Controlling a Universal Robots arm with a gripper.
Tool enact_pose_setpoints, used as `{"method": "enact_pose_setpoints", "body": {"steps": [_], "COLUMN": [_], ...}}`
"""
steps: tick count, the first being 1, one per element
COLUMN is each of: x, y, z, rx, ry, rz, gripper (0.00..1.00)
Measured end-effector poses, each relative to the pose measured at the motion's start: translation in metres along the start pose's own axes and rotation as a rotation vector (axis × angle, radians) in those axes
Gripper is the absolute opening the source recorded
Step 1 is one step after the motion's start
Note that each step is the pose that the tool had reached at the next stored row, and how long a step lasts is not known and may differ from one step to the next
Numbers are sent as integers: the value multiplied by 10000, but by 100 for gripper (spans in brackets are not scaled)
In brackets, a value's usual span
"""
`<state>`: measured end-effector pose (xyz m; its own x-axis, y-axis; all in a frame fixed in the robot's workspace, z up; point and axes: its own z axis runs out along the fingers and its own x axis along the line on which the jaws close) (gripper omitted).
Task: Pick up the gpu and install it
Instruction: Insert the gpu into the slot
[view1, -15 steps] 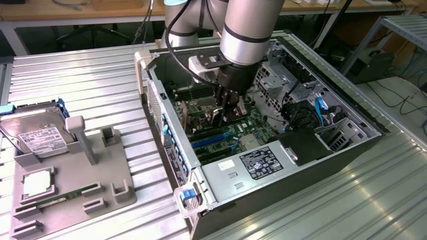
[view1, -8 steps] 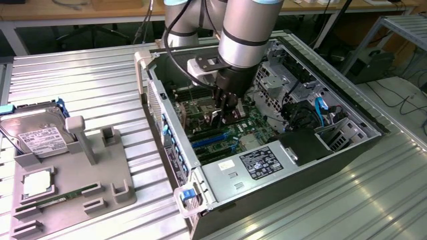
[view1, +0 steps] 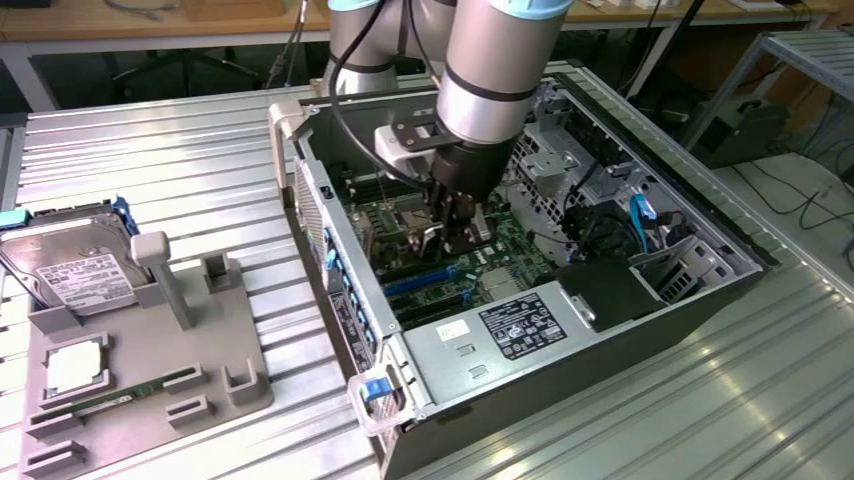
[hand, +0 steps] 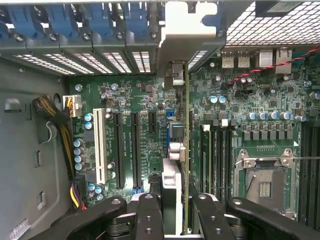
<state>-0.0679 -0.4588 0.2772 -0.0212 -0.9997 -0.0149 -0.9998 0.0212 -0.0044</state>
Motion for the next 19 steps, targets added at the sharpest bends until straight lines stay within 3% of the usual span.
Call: {"method": "enact_pose_setpoints", "body": {"steps": [19], "x": [25], "y": [66], "z": [131], "rx": [-9], "ry": [0], "rz": [-1], "gripper": [29]}}
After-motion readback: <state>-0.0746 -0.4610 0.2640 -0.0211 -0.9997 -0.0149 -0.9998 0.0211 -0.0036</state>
